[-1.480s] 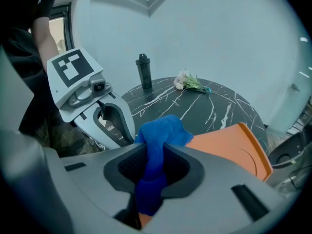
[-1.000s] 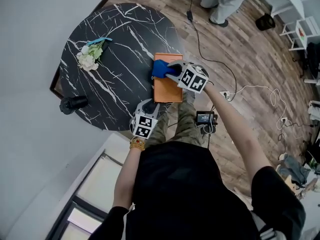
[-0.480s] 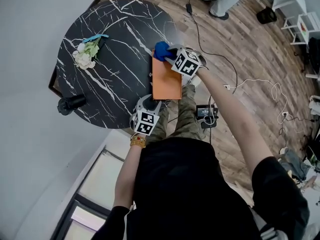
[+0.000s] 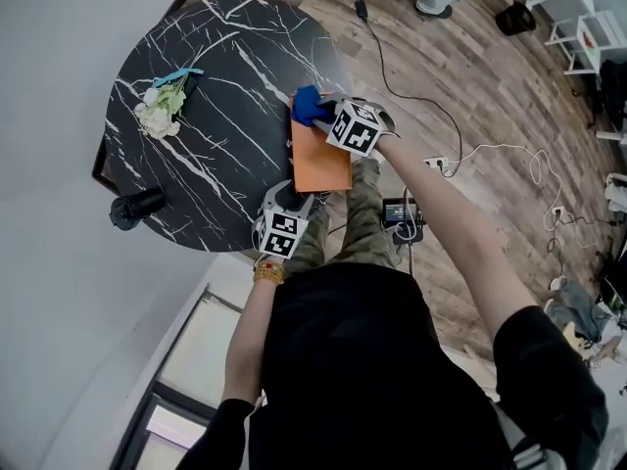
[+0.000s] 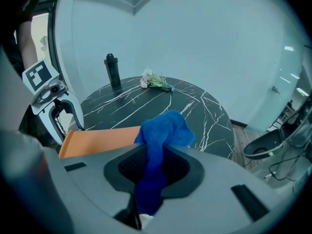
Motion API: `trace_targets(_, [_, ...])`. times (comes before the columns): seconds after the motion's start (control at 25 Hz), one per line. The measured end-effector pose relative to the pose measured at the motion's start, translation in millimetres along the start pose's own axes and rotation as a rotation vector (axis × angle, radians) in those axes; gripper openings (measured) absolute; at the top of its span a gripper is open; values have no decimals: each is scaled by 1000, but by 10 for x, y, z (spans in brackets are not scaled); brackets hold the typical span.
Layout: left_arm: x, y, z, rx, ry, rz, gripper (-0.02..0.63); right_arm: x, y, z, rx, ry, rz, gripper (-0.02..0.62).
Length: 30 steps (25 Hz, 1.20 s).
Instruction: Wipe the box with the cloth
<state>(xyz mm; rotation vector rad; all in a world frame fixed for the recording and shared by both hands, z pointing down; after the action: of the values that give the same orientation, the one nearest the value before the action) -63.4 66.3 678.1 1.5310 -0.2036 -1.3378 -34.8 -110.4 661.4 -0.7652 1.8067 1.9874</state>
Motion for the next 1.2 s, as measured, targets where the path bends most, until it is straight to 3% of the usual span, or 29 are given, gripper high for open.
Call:
trace_targets(0.72, [-53,37,4,20,-20,27,221,-60,-48,415,3,-19,9,63])
trace_targets(1.2, [-95,67,-11,21,-43,42,225,-101,-92,943,38,-118,5,63])
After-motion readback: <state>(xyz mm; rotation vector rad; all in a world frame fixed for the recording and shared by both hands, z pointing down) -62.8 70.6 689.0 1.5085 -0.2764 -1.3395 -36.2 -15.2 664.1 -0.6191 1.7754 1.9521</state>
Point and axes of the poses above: the fingertips, and each gripper's own axes: y forward along the fingers, z to its left, x out of its top, the point moved 1 cm from there along -y, backward along the fingers
